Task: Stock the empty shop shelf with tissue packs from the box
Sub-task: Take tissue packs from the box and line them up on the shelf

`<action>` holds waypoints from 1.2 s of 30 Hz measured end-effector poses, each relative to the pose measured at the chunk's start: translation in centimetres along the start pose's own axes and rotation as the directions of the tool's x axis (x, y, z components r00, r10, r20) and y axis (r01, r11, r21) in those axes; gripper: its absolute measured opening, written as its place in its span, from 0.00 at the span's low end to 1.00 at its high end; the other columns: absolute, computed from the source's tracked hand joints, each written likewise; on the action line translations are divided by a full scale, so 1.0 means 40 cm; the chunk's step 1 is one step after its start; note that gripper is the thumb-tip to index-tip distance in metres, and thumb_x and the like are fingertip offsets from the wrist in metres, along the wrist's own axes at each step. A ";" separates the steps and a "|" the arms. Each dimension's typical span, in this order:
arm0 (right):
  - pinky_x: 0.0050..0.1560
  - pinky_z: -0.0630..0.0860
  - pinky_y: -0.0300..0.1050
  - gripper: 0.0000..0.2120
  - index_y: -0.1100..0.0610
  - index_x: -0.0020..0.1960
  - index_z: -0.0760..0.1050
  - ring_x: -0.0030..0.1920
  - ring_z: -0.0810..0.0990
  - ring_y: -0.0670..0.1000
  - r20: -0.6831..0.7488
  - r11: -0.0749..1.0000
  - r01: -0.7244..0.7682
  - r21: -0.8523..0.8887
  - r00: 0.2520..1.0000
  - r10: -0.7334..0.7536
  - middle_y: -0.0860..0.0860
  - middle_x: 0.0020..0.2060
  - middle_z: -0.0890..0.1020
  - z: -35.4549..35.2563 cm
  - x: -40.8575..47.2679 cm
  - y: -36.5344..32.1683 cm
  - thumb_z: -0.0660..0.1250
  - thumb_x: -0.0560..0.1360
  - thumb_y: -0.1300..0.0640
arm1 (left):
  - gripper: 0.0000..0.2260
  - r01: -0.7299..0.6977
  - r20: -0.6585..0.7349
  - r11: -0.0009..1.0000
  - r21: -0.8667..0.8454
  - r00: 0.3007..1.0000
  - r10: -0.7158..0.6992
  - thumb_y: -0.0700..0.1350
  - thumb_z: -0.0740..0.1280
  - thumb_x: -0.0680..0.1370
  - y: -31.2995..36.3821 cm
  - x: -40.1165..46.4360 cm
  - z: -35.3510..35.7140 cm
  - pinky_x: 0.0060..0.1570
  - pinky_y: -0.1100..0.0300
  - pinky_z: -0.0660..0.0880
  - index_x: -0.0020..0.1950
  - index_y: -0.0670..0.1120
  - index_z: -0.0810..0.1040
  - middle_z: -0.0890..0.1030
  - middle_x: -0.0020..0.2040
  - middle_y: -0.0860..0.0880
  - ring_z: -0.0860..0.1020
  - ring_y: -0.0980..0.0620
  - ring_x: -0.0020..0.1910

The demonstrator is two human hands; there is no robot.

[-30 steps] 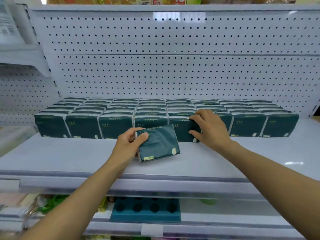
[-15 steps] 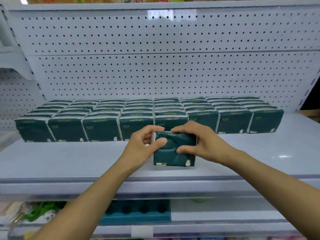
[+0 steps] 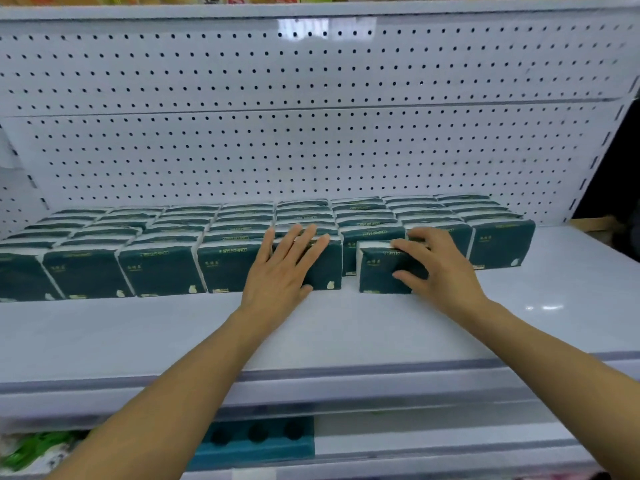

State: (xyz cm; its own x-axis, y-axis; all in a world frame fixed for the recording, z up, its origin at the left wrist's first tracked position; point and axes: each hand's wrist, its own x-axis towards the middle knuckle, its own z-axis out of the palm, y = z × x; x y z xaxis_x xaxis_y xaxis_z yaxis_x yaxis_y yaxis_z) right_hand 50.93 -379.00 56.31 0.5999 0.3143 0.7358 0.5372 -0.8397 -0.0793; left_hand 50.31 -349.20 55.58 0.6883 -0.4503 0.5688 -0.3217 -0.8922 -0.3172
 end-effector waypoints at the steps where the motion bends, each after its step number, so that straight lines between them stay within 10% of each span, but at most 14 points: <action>1: 0.49 0.79 0.55 0.26 0.56 0.62 0.78 0.60 0.73 0.57 -0.012 1.000 0.018 -0.020 1.000 -0.018 0.56 0.60 0.76 0.013 0.007 -0.002 0.79 0.67 0.54 | 0.45 0.006 0.005 1.000 0.014 1.000 -0.006 0.55 0.76 0.70 0.000 0.004 0.001 0.75 0.39 0.55 0.79 0.50 0.53 0.64 0.77 0.47 0.62 0.45 0.77; 23: 0.73 0.57 0.63 0.33 0.53 0.74 0.65 0.76 0.59 0.59 0.089 0.984 -0.074 -0.165 0.992 0.089 0.55 0.75 0.63 0.055 0.038 -0.099 0.68 0.74 0.42 | 0.39 0.163 0.095 0.985 -0.049 0.983 -0.158 0.56 0.69 0.75 0.039 0.017 -0.054 0.75 0.39 0.38 0.80 0.51 0.52 0.58 0.79 0.50 0.54 0.49 0.79; 36: 0.57 0.73 0.52 0.24 0.56 0.67 0.73 0.60 0.76 0.56 -0.034 0.979 0.163 0.123 0.987 -0.160 0.53 0.62 0.78 -0.078 -0.145 -0.402 0.62 0.76 0.45 | 0.24 0.402 -0.160 0.902 -0.159 0.891 -0.425 0.55 0.65 0.77 0.109 -0.408 -0.270 0.68 0.44 0.66 0.71 0.46 0.71 0.77 0.66 0.48 0.73 0.47 0.65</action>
State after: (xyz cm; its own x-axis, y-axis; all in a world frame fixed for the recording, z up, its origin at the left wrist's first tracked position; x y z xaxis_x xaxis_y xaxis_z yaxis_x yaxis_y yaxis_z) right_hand 36.96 -368.71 55.42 0.4859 0.4292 0.7613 0.6966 -0.7163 -0.0408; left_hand 30.65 -346.12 53.13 0.6456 -0.0276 0.7631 -0.1172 -0.9911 0.0633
